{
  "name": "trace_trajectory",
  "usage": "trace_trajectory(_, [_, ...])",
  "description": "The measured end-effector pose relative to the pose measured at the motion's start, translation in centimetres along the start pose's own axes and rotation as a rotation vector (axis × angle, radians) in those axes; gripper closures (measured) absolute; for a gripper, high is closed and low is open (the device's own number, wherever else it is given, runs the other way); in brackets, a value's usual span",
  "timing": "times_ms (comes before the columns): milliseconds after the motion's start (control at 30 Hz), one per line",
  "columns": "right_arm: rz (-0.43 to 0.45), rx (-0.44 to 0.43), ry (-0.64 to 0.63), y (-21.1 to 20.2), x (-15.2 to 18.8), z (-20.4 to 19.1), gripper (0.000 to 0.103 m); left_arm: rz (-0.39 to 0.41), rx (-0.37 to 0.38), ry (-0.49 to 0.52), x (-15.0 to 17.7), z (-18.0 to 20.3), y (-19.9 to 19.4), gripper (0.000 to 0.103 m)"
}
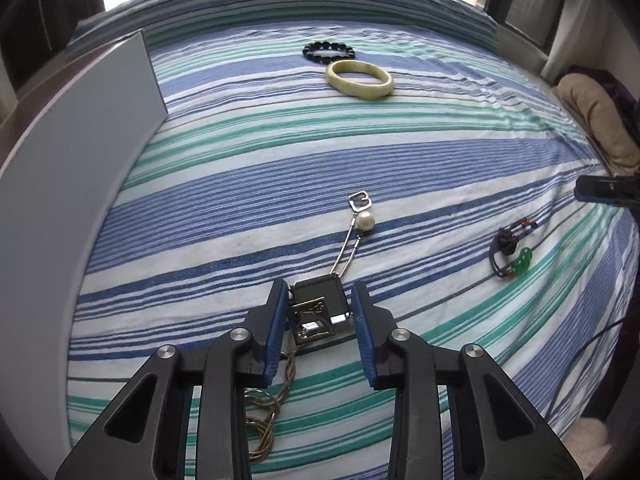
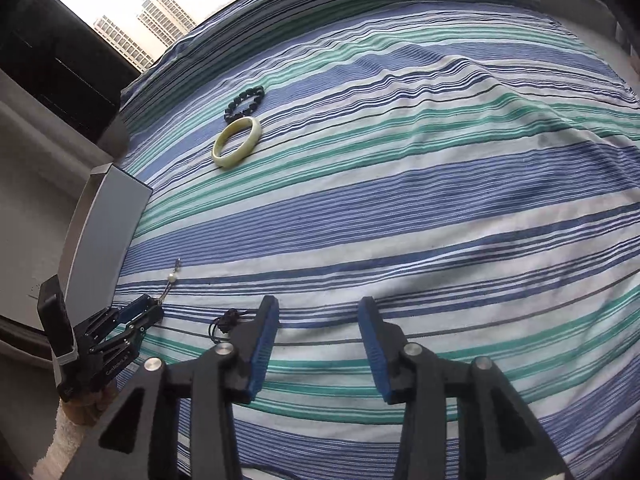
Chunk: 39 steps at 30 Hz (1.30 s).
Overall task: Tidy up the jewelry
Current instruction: 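Grasp the green pendant cord with the right tool while the left tool regrips the square pendant, then carry the chain and green pendant into the white box and open both tools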
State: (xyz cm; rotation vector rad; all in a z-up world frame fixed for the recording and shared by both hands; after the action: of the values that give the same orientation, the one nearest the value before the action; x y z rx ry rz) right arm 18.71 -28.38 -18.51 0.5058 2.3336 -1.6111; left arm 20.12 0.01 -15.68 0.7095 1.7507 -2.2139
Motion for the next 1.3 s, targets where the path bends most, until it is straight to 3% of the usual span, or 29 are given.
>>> trace_trajectory(267, [-0.025,-0.102,-0.243,2.3,3.2,-7.7,0.06,0.034,0.007,-0.084,0.2,-1.2,-1.5,0.072])
trace_trajectory(400, [-0.031,-0.017,-0.254,5.3,3.2,-10.0,0.06,0.047,0.008,-0.104,0.5,-1.4,-2.1,0.072])
trace_trajectory(500, [0.028,0.062,-0.251,6.5,2.8,-10.8,0.06,0.045,0.004,-0.113,1.0,-1.6,-2.3,0.071])
trace_trajectory(533, [0.031,0.089,-0.26,6.7,2.8,-11.2,0.066,0.043,0.001,-0.118,1.1,-1.6,-2.4,0.071])
trace_trajectory(567, [0.038,0.115,-0.278,6.7,2.8,-11.6,0.091,0.042,0.001,-0.122,1.2,-1.6,-2.5,0.072])
trace_trajectory(633, [0.024,0.095,-0.267,6.6,3.0,-11.7,0.09,0.045,0.004,-0.129,1.4,-1.6,-3.0,0.072])
trace_trajectory(800, [0.076,-0.017,-0.218,2.5,2.6,-11.1,0.09,0.097,0.028,-0.169,1.5,-2.0,-6.3,0.072])
trace_trajectory(967, [0.133,-0.091,-0.272,-3.0,1.7,-12.7,0.09,0.141,0.057,-0.237,1.0,-3.1,-11.0,0.072])
trace_trajectory(1167, [0.179,-0.183,-0.359,-7.1,-0.1,-17.1,0.09,0.225,0.071,-0.304,0.2,-5.5,-18.6,0.072])
trace_trajectory(1300, [0.221,-0.221,-0.448,-8.6,-1.5,-21.6,0.09,0.279,0.037,-0.335,-0.9,-8.2,-23.8,0.072])
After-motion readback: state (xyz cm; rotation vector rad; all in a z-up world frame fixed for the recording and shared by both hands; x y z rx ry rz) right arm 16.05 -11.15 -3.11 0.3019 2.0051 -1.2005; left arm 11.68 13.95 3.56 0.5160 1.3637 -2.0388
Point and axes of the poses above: each gripper's, at about its wrist camera, not at the fingertips, and y roughly the way its jaws point, z to its right, x to its underside, the point moved 2 cm from there along y, roughly the way its jaws point, and after that the axes turned 5 degrees about x, right-handed, at the moved point
